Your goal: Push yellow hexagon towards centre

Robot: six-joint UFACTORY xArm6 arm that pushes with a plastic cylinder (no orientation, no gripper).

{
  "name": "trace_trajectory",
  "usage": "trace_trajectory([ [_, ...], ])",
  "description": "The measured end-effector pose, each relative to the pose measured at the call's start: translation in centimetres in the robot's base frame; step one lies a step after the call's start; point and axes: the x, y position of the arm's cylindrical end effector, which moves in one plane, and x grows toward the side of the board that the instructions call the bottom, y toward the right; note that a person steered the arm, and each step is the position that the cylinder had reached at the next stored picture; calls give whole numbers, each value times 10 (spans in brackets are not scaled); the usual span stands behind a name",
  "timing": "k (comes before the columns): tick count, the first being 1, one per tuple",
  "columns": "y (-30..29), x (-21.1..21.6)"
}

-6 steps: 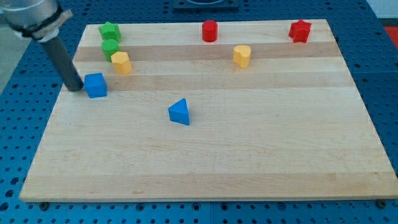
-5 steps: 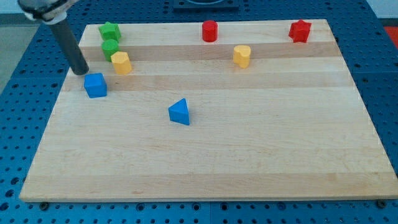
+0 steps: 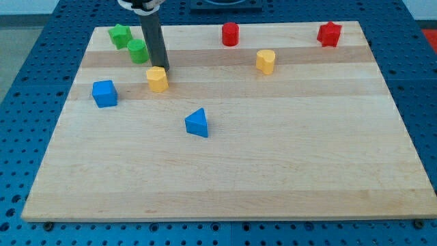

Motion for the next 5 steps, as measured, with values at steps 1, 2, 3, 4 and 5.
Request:
trace_trajectory([
  [1, -5, -17],
  [2, -28, -17],
  [3, -43, -5],
  [4, -43, 4],
  [5, -39, 9],
])
